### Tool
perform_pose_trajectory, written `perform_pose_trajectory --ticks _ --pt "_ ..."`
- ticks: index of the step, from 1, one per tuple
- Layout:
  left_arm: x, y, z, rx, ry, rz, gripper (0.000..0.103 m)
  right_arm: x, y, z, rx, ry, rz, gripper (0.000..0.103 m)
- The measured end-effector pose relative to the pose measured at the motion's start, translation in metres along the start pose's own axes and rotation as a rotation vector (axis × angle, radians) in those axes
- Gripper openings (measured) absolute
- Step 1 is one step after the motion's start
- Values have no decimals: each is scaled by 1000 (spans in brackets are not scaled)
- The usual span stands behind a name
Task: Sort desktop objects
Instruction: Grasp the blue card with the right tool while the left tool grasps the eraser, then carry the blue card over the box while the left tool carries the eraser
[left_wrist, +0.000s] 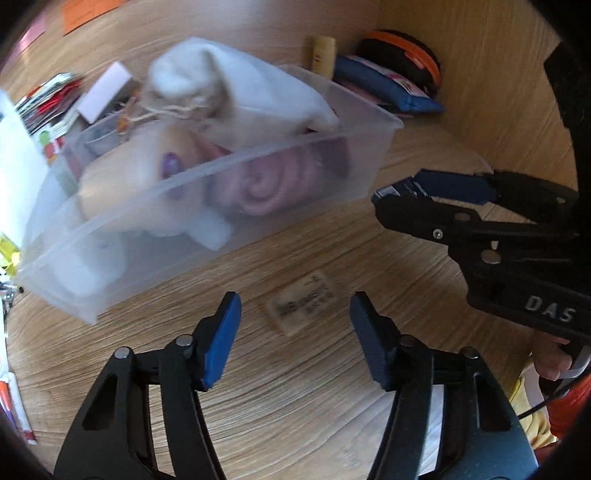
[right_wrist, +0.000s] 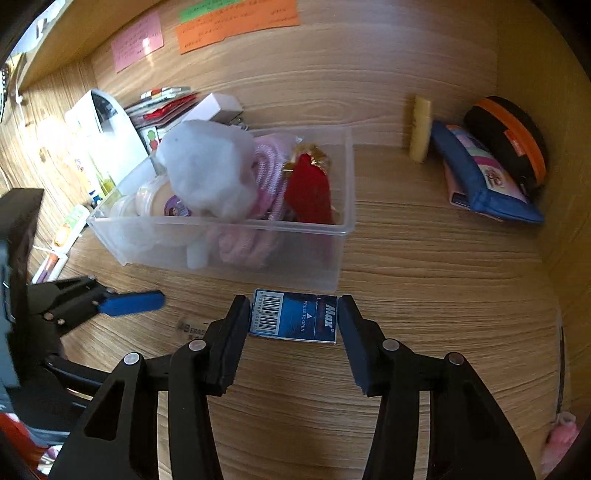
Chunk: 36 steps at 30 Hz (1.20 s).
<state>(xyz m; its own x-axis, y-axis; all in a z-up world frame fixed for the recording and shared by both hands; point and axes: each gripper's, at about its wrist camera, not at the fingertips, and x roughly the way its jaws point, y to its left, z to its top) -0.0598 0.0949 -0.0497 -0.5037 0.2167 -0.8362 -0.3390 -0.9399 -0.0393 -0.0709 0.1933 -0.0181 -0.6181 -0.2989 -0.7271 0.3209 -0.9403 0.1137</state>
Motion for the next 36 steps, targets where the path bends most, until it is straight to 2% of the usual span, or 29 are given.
perform_pose_trajectory --ticks 1,2,3,9,24,28,36 --pt "2 -3 0 0 4 13 54 0 -4 2 0 -1 3 45" --pt "4 -4 0 -2 4 32 46 -1 -7 3 1 -4 8 45" --pt "2 -8 0 1 -2 46 45 -5 -10 0 5 -6 10 45" --pt "-2 -2 -1 -23 -13 53 44 -1 -7 4 17 -15 30 45" --pt "-84 55 9 -161 -215 61 44 -25 10 24 -15 -106 51 46" --pt "-105 76 17 -201 -286 96 44 -28 13 33 -7 -135 43 45" --pt "-123 110 33 -255 -350 126 44 -26 12 58 25 -166 52 46"
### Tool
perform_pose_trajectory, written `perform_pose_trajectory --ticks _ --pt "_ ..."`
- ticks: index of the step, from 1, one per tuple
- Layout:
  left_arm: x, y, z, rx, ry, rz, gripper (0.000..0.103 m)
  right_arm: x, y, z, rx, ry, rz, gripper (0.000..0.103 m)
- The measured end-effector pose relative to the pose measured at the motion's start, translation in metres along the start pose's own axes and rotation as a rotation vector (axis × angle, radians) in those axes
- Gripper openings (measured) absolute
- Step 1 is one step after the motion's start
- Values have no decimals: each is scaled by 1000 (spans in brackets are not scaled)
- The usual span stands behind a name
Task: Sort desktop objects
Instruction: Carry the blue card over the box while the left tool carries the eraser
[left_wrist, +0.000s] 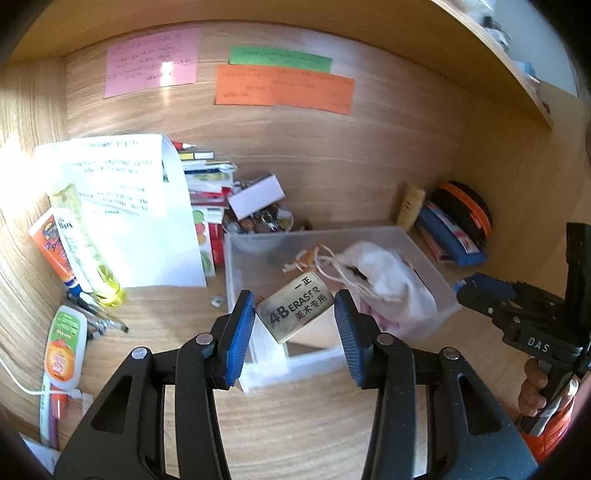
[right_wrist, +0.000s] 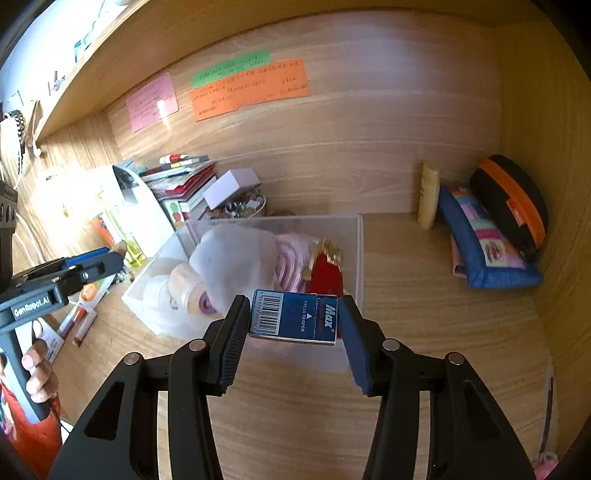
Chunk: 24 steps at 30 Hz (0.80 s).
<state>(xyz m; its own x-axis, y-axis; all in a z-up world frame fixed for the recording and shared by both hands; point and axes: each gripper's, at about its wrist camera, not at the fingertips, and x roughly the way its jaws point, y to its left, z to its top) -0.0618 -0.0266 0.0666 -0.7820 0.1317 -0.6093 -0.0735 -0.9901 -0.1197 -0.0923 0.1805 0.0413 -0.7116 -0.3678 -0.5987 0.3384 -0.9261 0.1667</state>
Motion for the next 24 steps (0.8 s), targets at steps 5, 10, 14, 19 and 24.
perform_pose_trajectory --ticks 5,10,14,19,24 --pt "20 8 8 -16 21 11 44 10 3 5 -12 6 -7 45" --pt "48 10 14 -5 48 50 44 25 3 8 -23 33 -10 46" --pt "68 13 18 -12 82 56 44 39 3 10 -37 63 -13 46" --pt "88 13 20 -2 115 49 44 52 2 10 -52 85 -11 45" --pt "108 10 20 14 157 61 44 64 2 10 -81 111 -16 45"
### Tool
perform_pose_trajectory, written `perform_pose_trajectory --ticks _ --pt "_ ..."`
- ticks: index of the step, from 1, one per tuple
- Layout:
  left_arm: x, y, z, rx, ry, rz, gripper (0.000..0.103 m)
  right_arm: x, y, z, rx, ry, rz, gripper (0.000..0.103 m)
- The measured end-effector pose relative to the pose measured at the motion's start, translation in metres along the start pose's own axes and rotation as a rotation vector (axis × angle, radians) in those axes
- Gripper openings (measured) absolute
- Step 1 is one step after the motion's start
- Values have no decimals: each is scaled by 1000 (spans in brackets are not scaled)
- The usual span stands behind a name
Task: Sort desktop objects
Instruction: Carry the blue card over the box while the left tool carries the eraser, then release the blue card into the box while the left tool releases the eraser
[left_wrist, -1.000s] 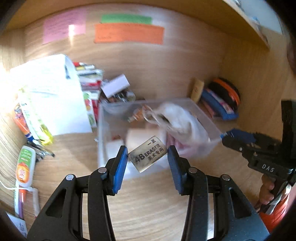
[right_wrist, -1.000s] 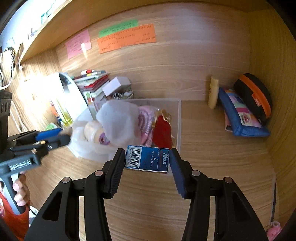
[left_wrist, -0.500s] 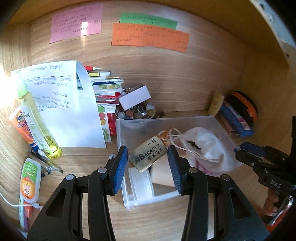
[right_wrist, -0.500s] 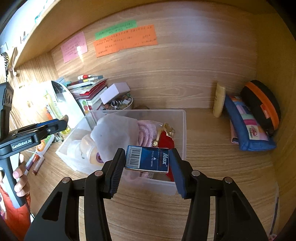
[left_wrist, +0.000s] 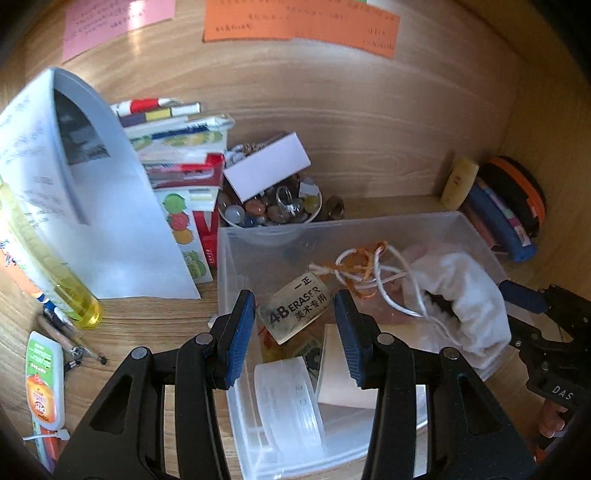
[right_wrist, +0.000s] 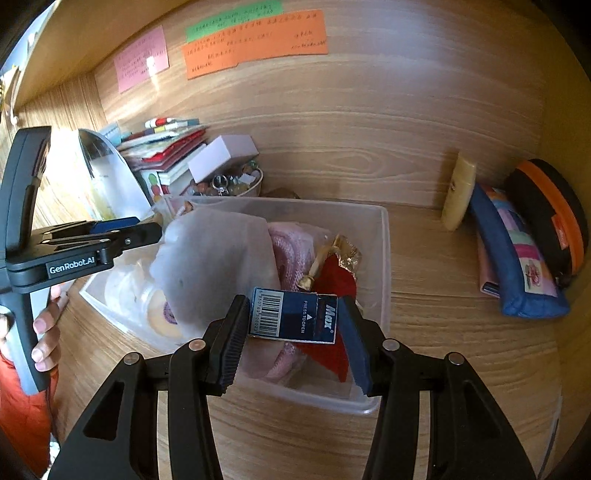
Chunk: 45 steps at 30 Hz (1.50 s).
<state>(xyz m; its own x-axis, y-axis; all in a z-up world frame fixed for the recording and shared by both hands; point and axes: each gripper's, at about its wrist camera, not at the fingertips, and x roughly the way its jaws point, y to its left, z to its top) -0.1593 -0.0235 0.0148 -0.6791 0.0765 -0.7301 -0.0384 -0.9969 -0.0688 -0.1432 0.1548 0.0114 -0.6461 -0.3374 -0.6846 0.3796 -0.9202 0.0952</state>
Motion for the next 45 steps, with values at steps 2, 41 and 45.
perform_pose_trajectory --ticks 2,41,45 --pt "5 -1 0 4 12 0 44 4 -2 -1 4 12 7 45" --pt "-87 -41 -44 101 -176 94 93 -56 16 -16 -20 -58 -4 72" --pt "-90 -46 -55 98 -174 77 93 -66 20 -24 -36 -72 -23 78"
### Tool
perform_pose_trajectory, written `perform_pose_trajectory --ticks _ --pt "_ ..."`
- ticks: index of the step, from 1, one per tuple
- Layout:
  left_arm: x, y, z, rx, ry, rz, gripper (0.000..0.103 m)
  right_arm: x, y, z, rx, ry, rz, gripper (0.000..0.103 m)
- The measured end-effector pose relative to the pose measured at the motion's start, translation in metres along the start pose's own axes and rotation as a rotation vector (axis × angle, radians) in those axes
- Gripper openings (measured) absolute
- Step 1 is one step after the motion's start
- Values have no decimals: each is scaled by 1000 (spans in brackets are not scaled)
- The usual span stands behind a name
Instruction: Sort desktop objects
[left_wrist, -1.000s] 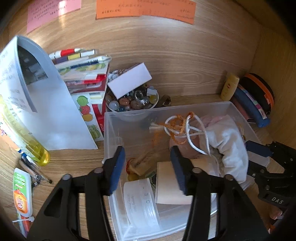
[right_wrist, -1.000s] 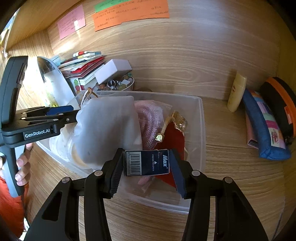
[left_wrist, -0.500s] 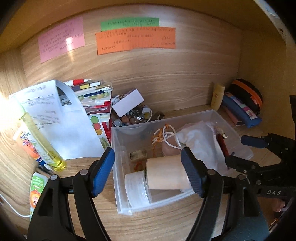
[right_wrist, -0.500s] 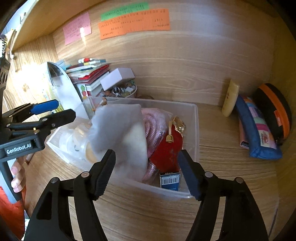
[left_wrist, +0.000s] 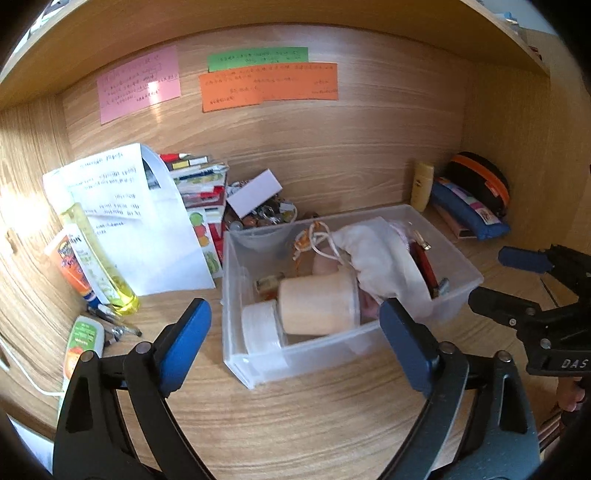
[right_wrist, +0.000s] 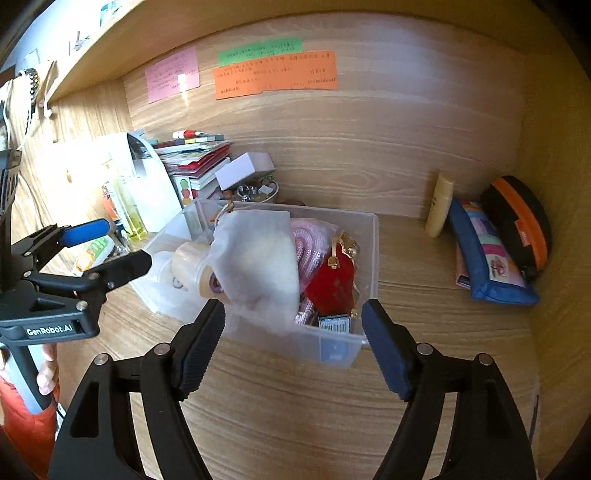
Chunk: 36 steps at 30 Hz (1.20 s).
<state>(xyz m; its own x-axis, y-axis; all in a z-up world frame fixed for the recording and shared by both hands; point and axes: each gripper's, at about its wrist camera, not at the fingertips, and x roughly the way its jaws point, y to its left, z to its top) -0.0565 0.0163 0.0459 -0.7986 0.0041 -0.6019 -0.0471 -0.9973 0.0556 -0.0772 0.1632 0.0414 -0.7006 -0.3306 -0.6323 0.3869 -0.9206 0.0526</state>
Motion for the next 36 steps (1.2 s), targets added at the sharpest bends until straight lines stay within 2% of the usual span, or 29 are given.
perform_pose_trajectory --ticks 2,16,36 --pt "0 -4 -4 2 5 5 93 -6 2 -4 -11 -14 -9 83" --pt "-2 -4 -16 -115 7 -3 93 -21 12 -21 -42 -38 -48 83" --pt "0 -9 -15 -99 25 5 94 -10 14 -21 -34 -6 -35 84"
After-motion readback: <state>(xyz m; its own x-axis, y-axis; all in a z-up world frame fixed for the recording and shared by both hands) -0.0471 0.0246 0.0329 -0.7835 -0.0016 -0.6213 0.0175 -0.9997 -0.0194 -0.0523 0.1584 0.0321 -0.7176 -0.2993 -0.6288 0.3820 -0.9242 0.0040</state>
